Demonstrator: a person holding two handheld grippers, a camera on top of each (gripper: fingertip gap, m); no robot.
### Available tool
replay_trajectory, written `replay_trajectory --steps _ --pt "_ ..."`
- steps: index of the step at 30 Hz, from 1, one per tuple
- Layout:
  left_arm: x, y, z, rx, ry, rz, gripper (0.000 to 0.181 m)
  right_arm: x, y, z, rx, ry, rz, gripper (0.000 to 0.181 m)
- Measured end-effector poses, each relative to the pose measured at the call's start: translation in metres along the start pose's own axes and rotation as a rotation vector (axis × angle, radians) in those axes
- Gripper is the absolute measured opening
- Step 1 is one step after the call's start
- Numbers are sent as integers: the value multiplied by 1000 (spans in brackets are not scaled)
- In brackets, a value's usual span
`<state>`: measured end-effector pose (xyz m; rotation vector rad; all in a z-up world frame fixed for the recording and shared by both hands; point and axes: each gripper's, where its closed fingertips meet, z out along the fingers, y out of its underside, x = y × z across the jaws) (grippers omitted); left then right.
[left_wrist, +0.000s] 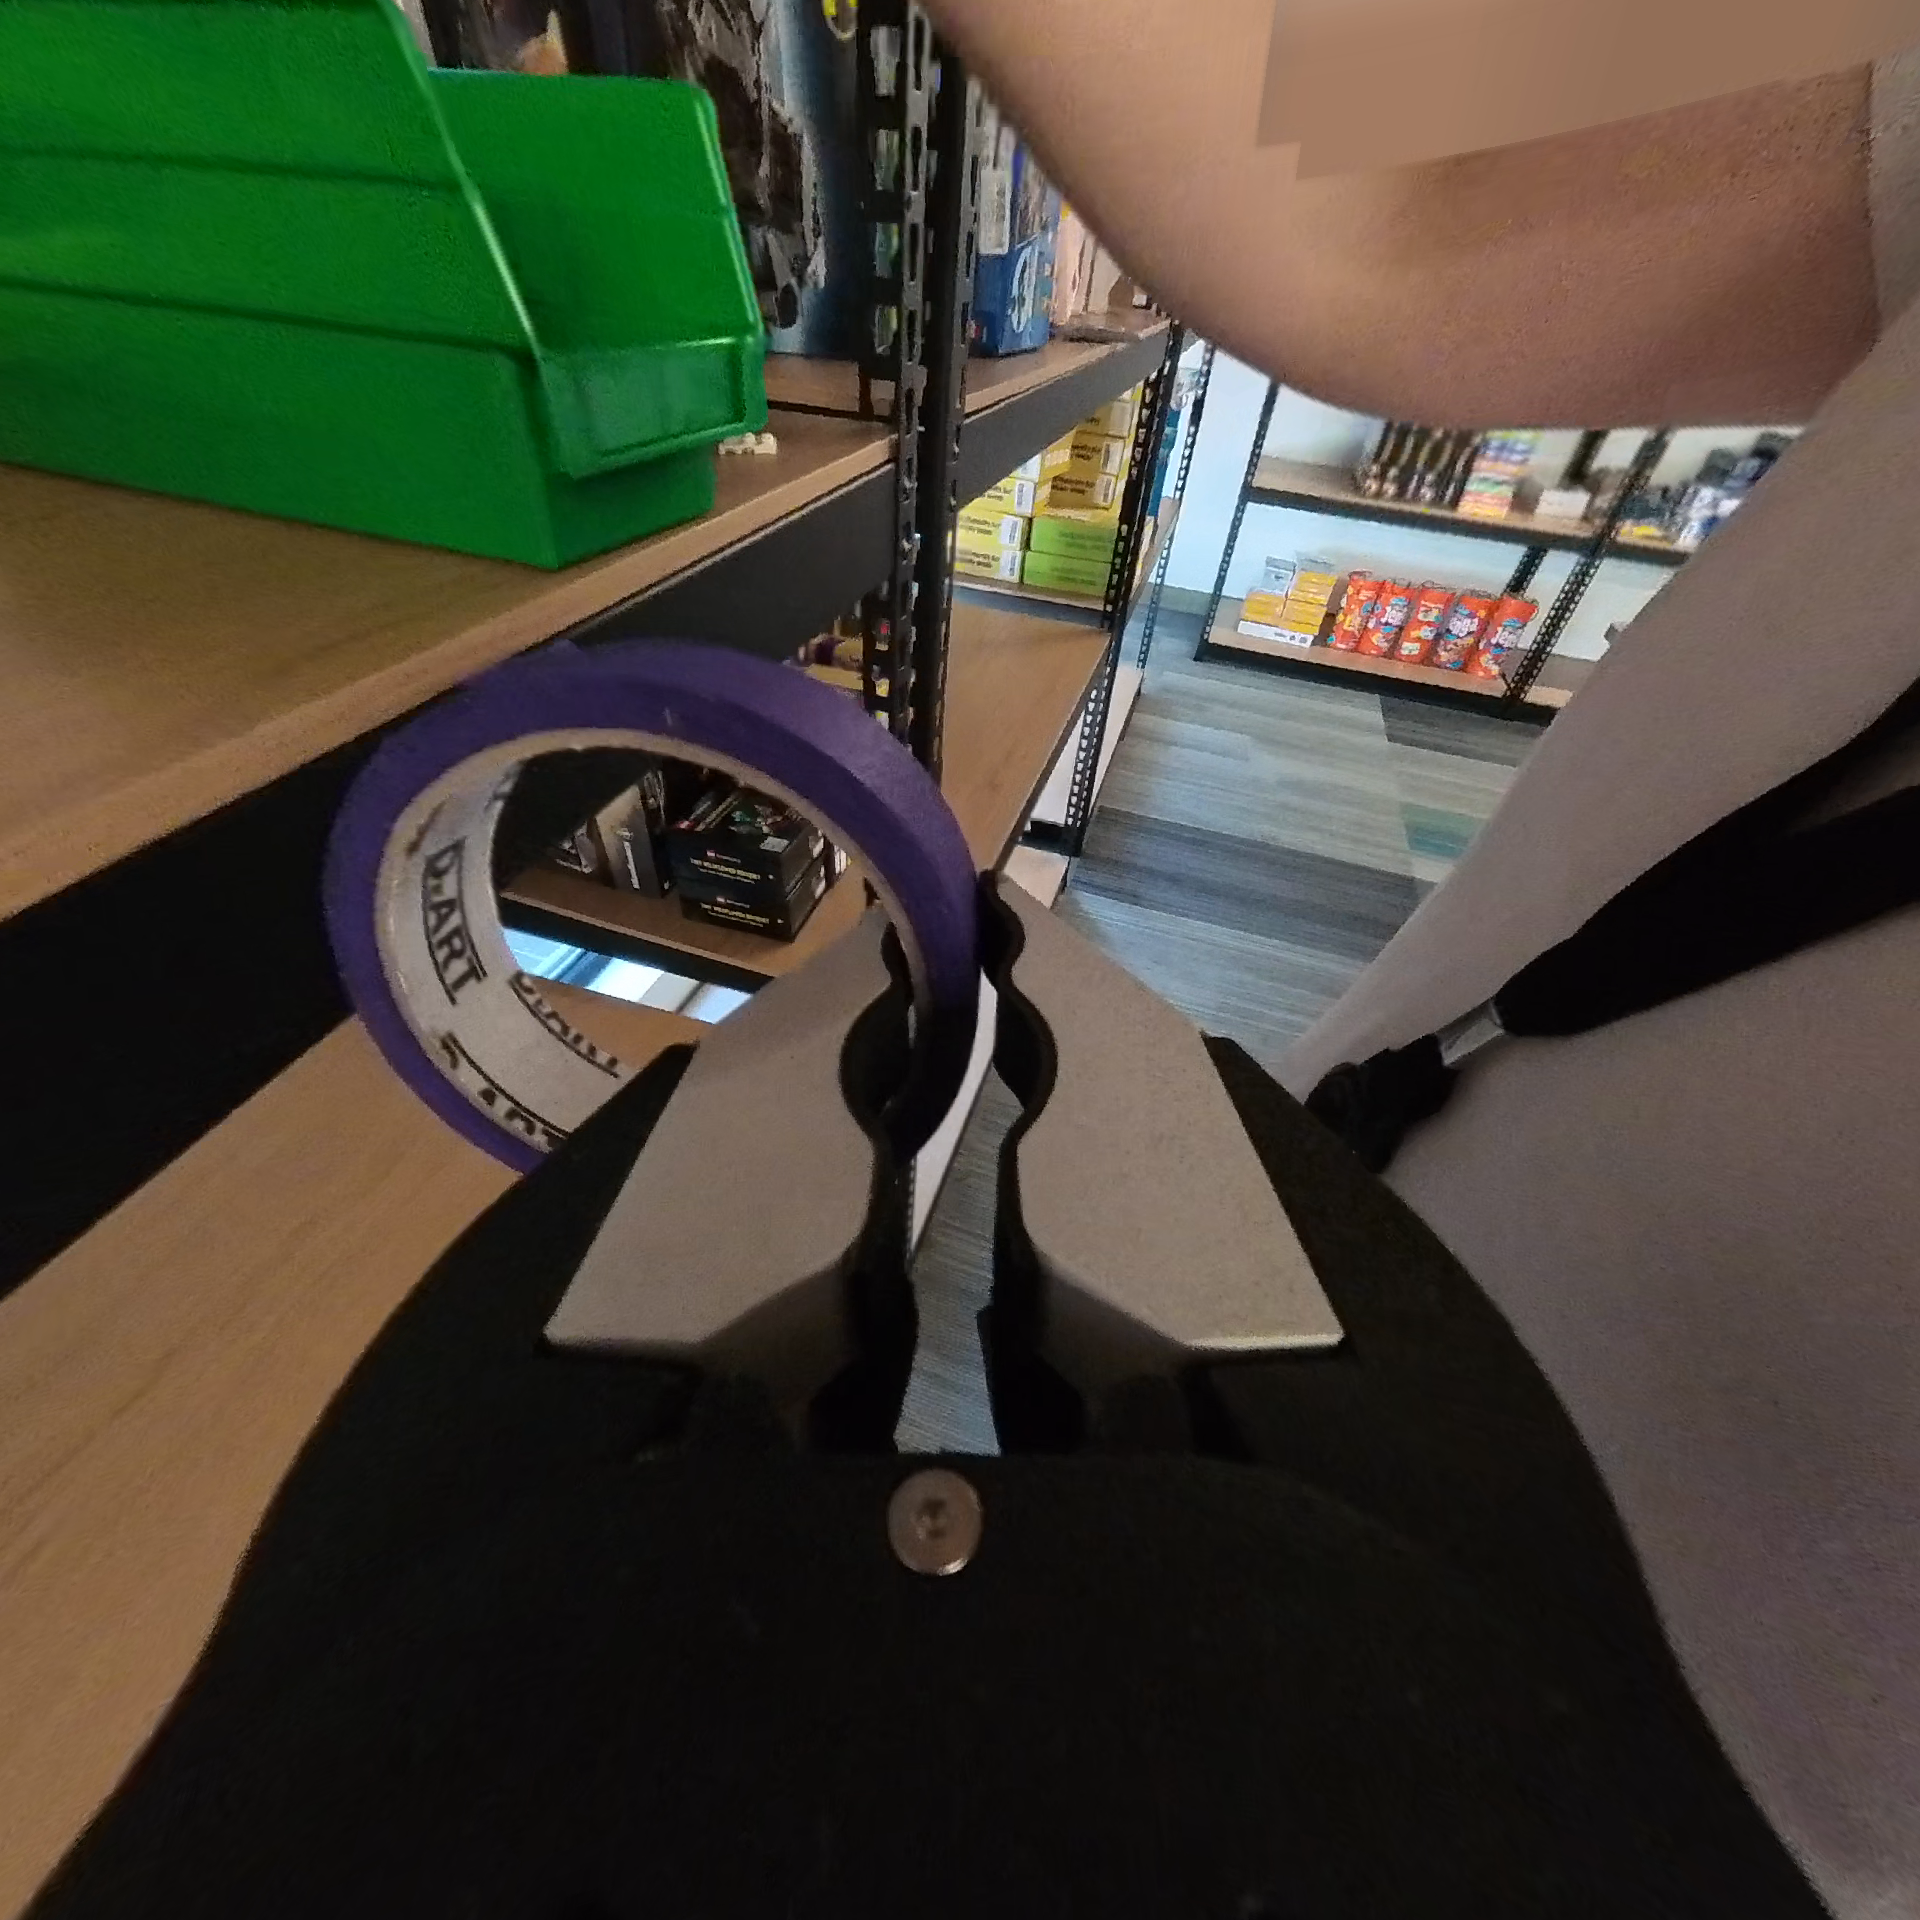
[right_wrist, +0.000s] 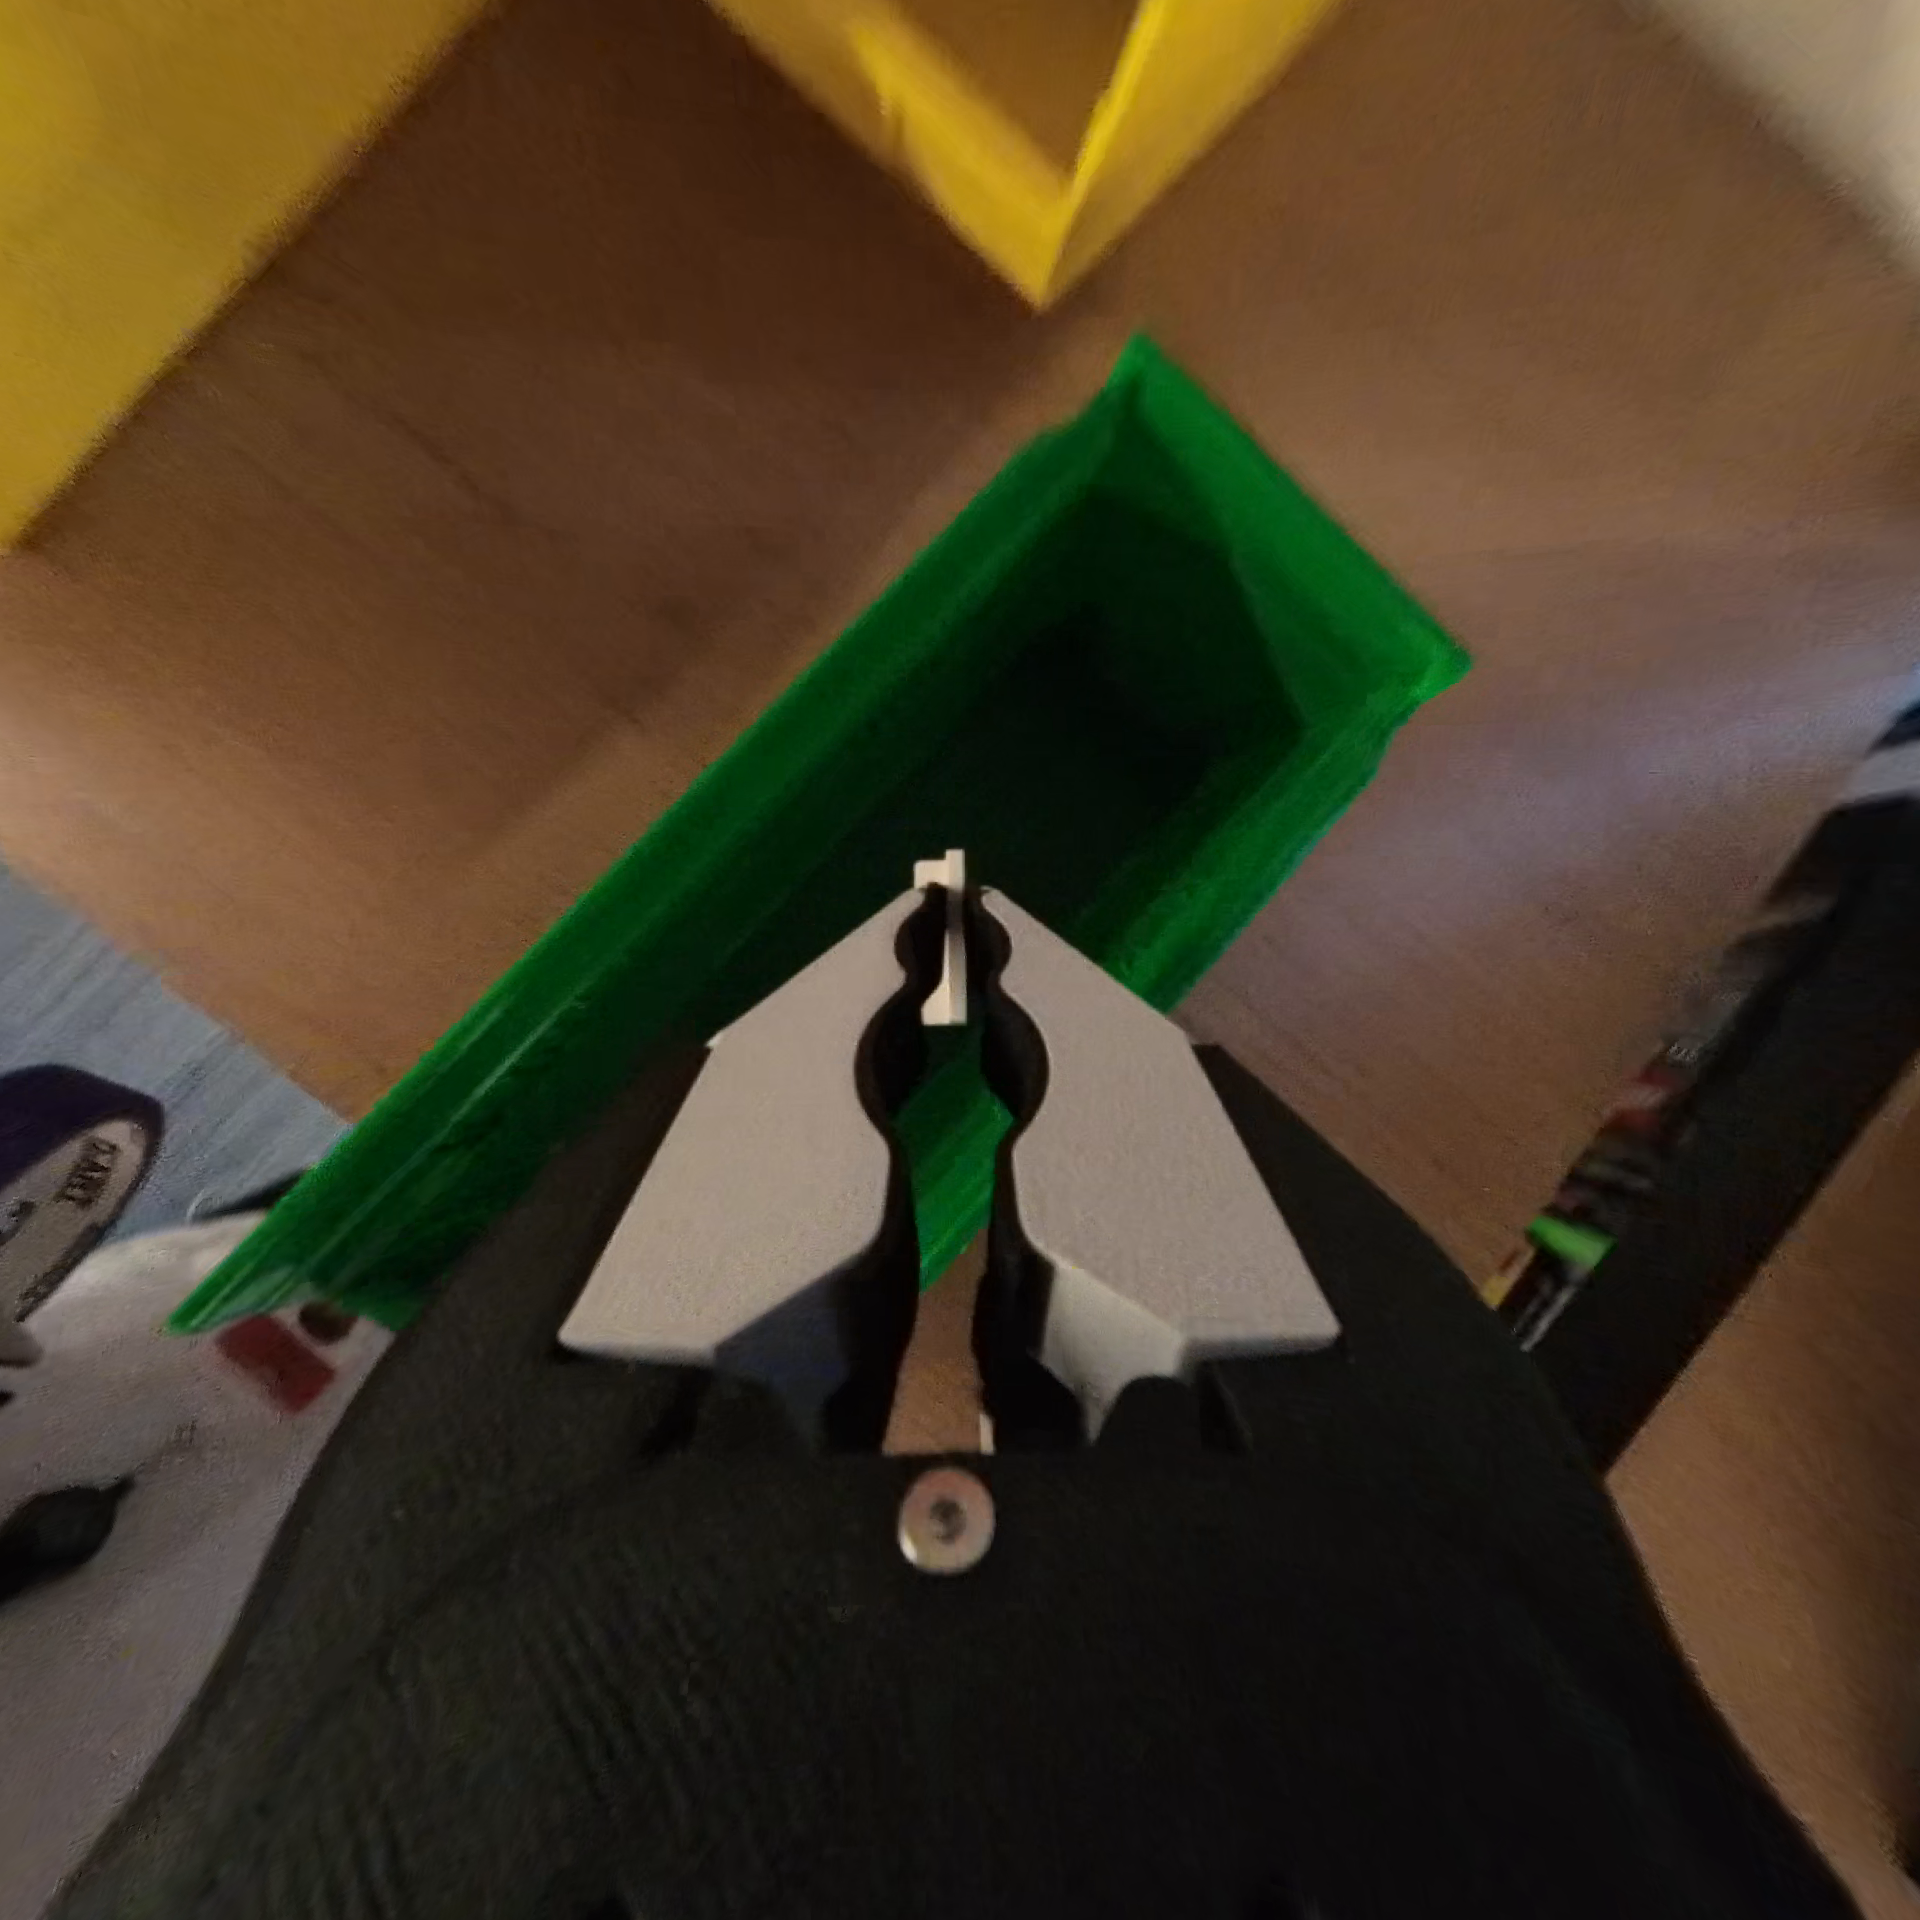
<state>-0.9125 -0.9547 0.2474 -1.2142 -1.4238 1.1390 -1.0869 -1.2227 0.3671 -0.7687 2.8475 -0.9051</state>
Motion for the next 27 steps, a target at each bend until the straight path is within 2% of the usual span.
replay_trajectory --steps 1,4,6,8,10,12,14,16,19,22,27 --pt "-3 0 -3 5 4 4 6 1 6 14 -49 -21 4 1" --pt "-14 2 -12 19 6 -21 6 -4 11 38 -57 -85 1 2" --pt "-20 3 -16 22 6 -49 6 -7 11 38 -52 -137 23 3" --pt "-23 2 -19 25 7 -53 6 -8 4 9 58 -112 36 19" --pt "-26 1 -21 25 -4 -44 6 -11 11 -41 247 -16 8 20" --pt "-29 0 -20 22 -13 -50 6 -6 39 -82 386 132 8 15" --pt "-28 -2 -16 19 -8 -62 6 0 91 -93 384 198 94 14" --pt "-27 -4 -11 10 -4 -53 6 15 143 -82 337 245 206 14" --pt "-25 -5 -1 -9 4 -48 7 26 185 -50 308 212 285 13" --pt "-18 -6 13 -24 19 -43 7 24 196 -33 306 162 301 9" --pt "-4 -5 27 -33 23 -35 6 22 200 -19 246 183 227 20"
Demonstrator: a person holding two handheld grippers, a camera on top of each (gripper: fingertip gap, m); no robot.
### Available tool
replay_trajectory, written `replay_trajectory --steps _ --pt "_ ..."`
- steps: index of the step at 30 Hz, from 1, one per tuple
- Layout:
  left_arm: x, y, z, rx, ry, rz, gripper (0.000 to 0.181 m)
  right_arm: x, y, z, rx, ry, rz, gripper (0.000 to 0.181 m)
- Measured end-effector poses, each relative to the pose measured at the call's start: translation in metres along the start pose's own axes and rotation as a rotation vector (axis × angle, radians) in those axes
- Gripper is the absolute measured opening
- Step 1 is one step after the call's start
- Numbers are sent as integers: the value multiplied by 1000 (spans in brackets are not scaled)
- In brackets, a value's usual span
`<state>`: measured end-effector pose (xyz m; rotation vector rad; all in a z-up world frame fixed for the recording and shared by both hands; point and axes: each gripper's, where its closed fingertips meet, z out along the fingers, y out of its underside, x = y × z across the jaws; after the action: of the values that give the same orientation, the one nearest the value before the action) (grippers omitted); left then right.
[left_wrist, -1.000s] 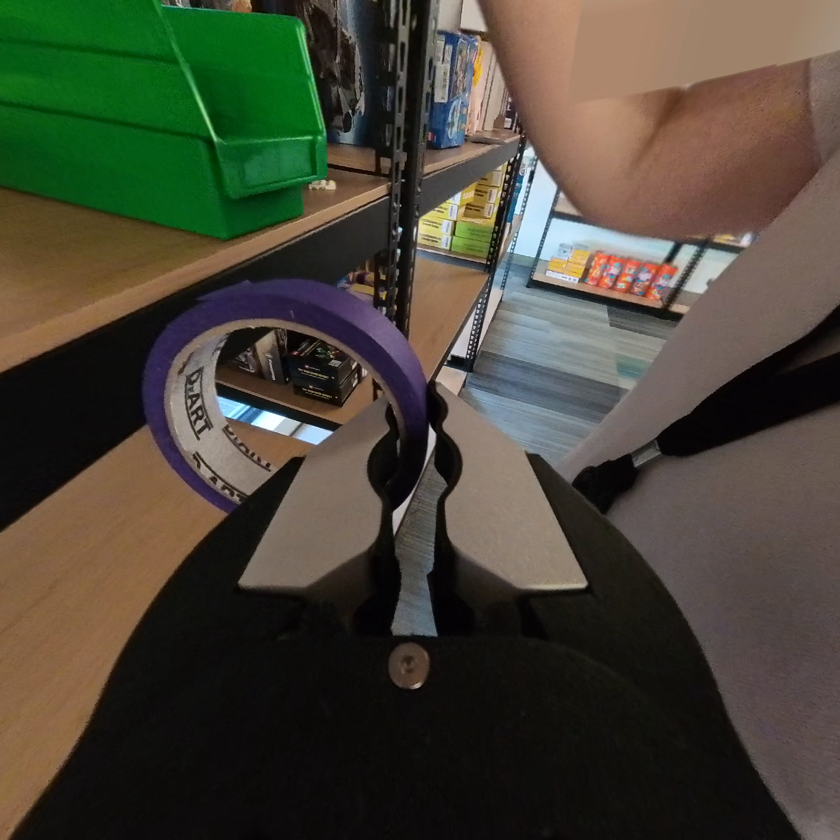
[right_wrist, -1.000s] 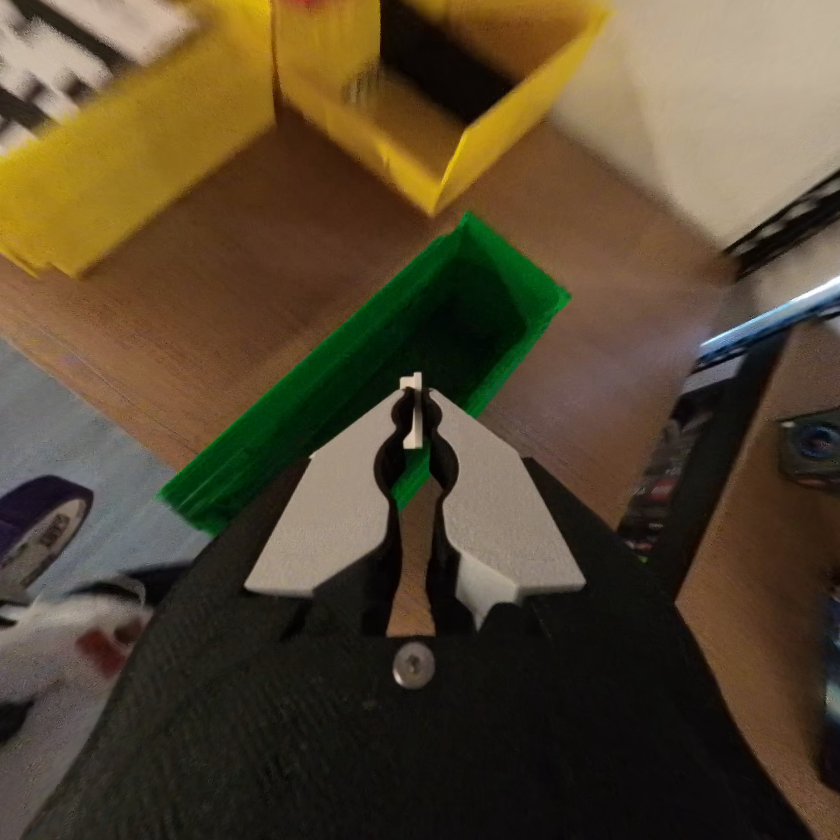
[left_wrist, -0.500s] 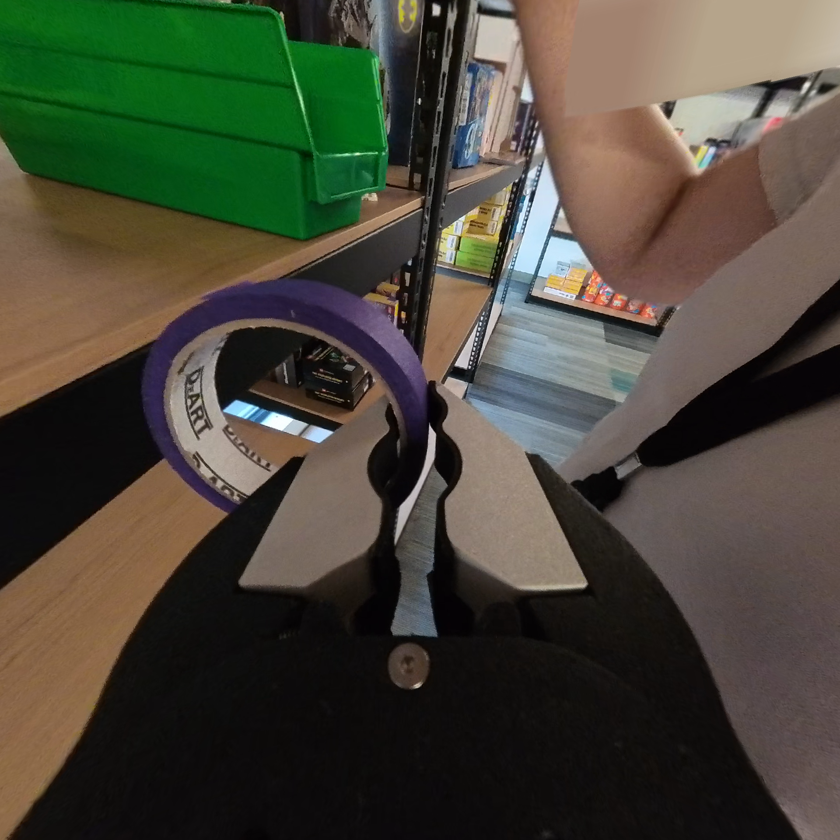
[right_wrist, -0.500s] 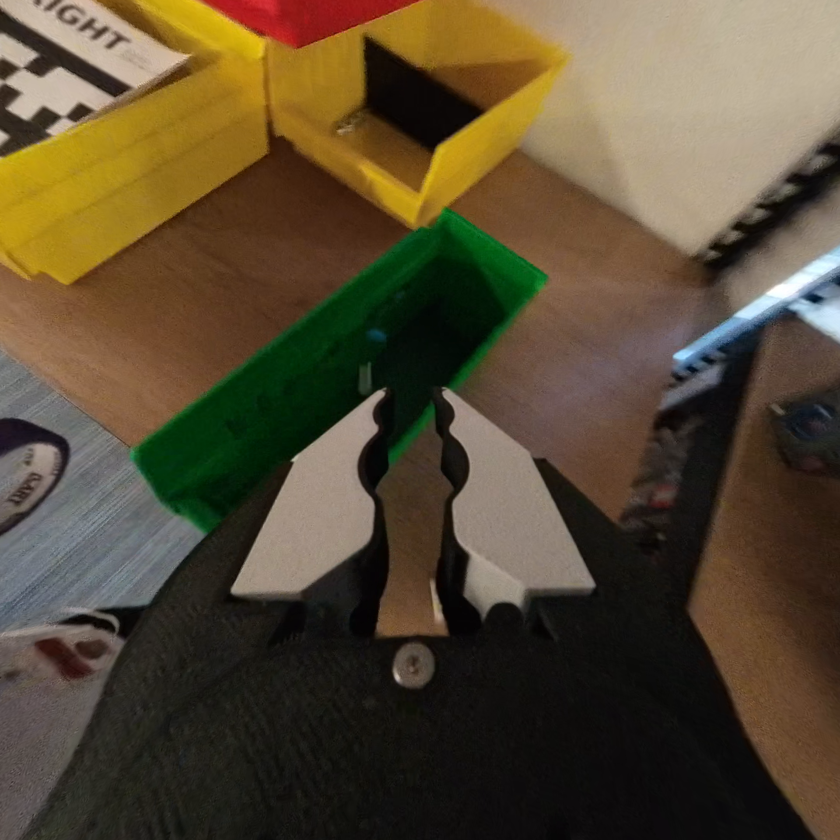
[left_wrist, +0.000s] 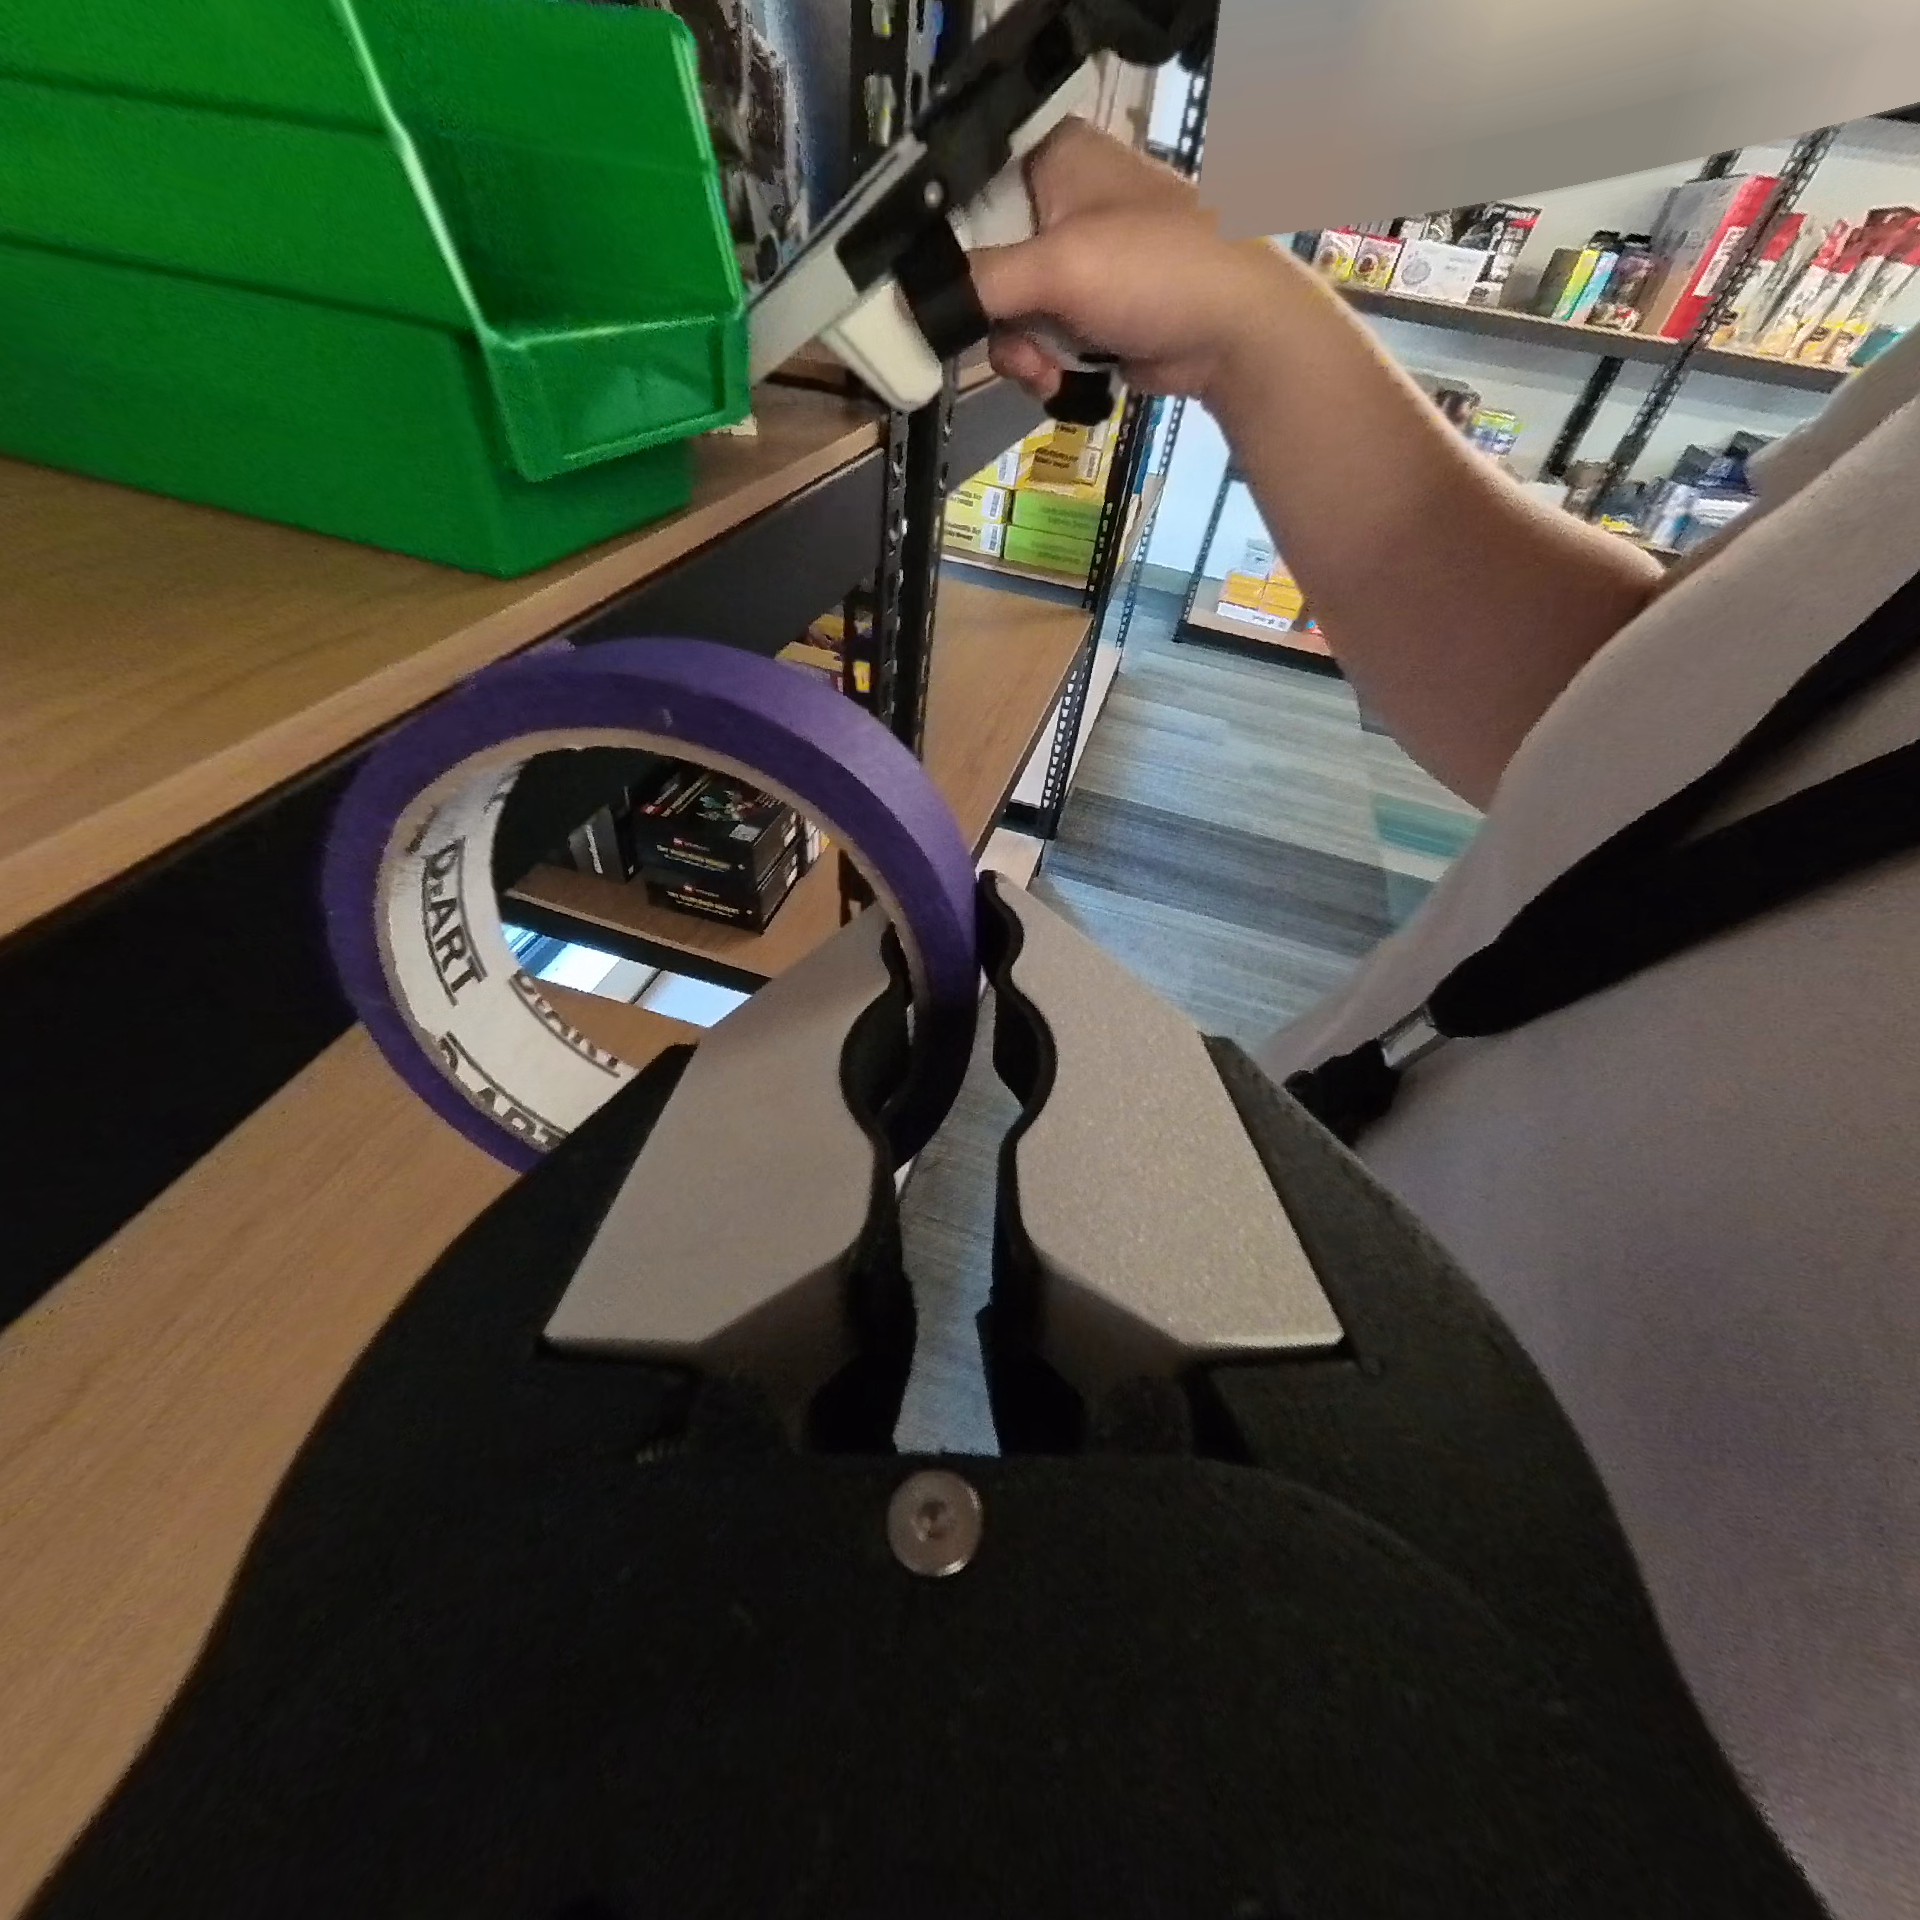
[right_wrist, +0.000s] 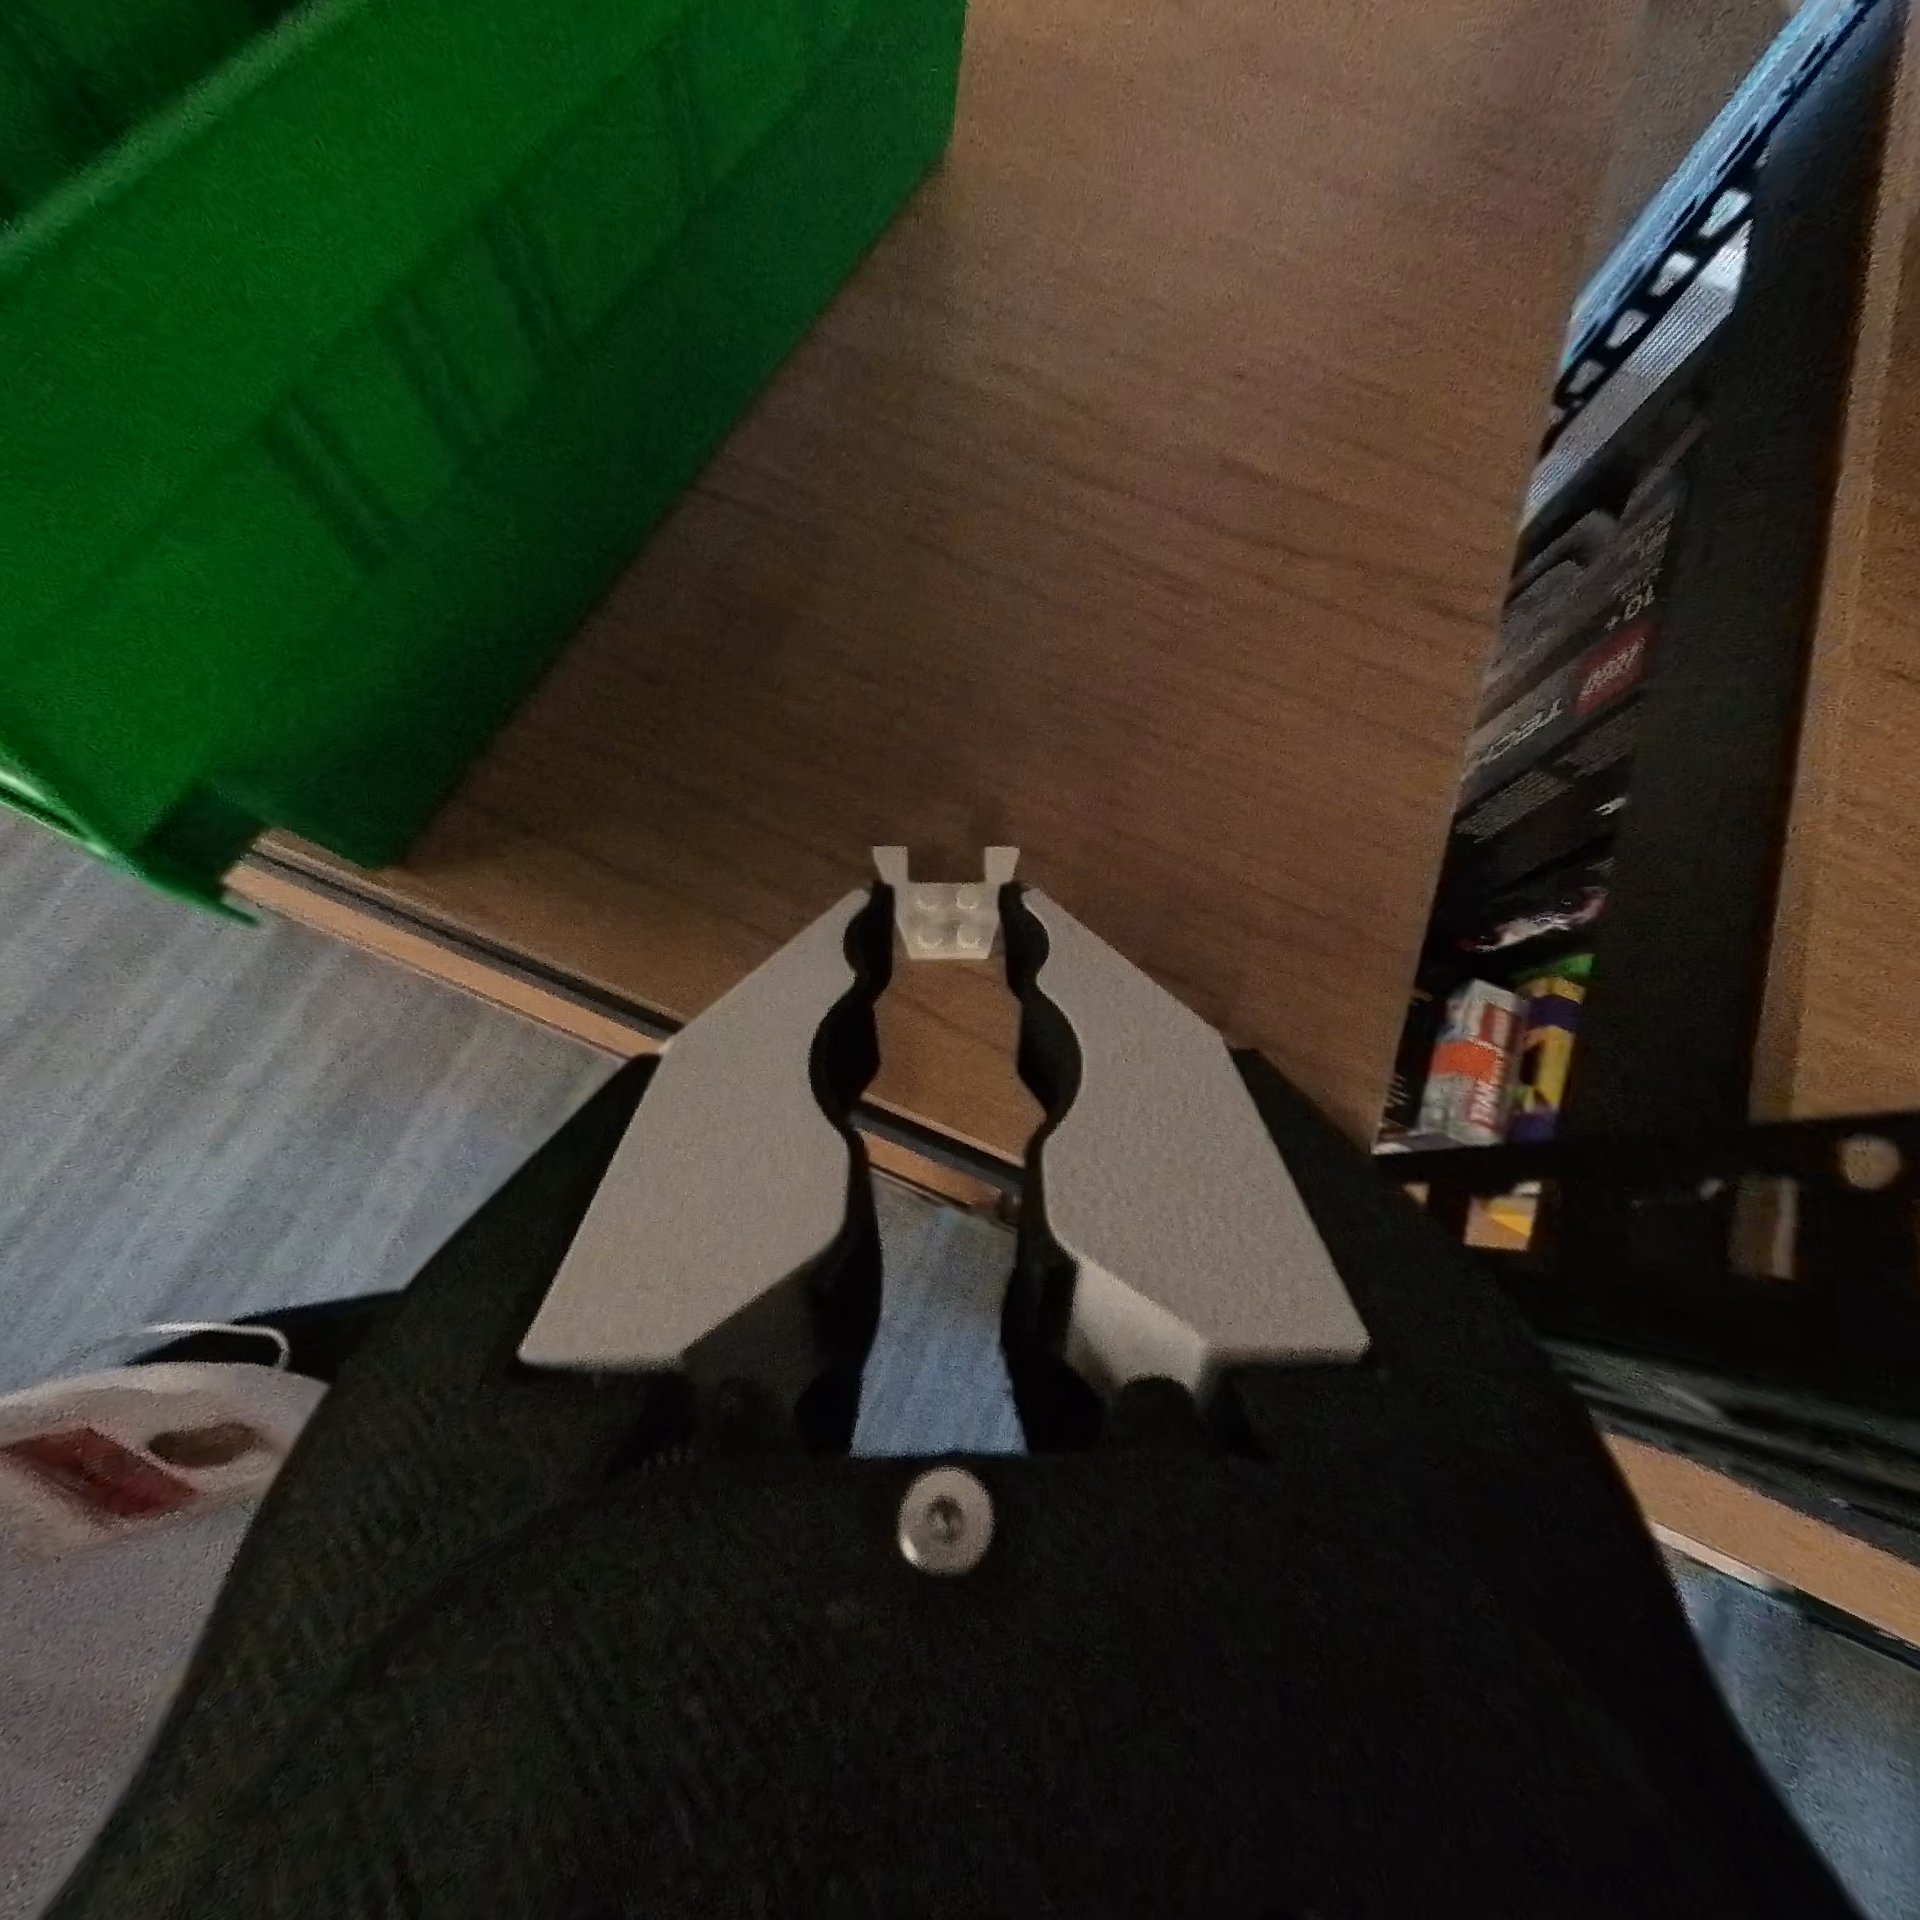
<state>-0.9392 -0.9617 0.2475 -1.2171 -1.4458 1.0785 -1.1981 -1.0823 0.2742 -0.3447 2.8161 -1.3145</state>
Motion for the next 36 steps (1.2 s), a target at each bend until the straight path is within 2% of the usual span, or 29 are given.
replay_trajectory --steps 5,9,11,15,17,18,21,23,26,30,31,32,33,36 --pt "6 3 2 2 -27 -6 6 0 7 10 -38 17 3 29" --pt "8 0 0 24 -48 -13 6 1 9 10 -35 27 40 28" --pt "8 0 0 27 -56 -9 6 -5 8 12 -23 -25 54 21" --pt "7 -2 1 28 -62 0 6 -10 4 11 15 -43 28 20" --pt "7 -4 1 26 -65 7 6 -15 -13 -3 88 -35 6 20" --pt "6 -5 0 24 -66 11 6 -22 -31 -17 139 -45 -17 20" --pt "4 -7 0 20 -65 24 7 -52 -103 -64 313 -109 -135 20" --pt "3 -9 0 19 -62 31 6 -79 -134 -67 291 -180 -237 20" --pt "4 -11 0 31 -57 38 6 -91 -135 -23 78 -209 -355 20" --pt "4 -9 -7 39 -66 35 6 -94 -145 12 57 -216 -360 22" --pt "3 -8 -9 38 -69 26 7 -87 -145 16 38 -184 -353 36" --pt "2 -7 -11 37 -71 21 7 -82 -142 17 9 -161 -342 50" --pt "2 -7 -13 36 -75 21 6 -79 -139 12 4 -156 -322 53" --pt "-1 -8 -20 43 -96 30 6 -85 -128 -26 173 -190 -198 49"
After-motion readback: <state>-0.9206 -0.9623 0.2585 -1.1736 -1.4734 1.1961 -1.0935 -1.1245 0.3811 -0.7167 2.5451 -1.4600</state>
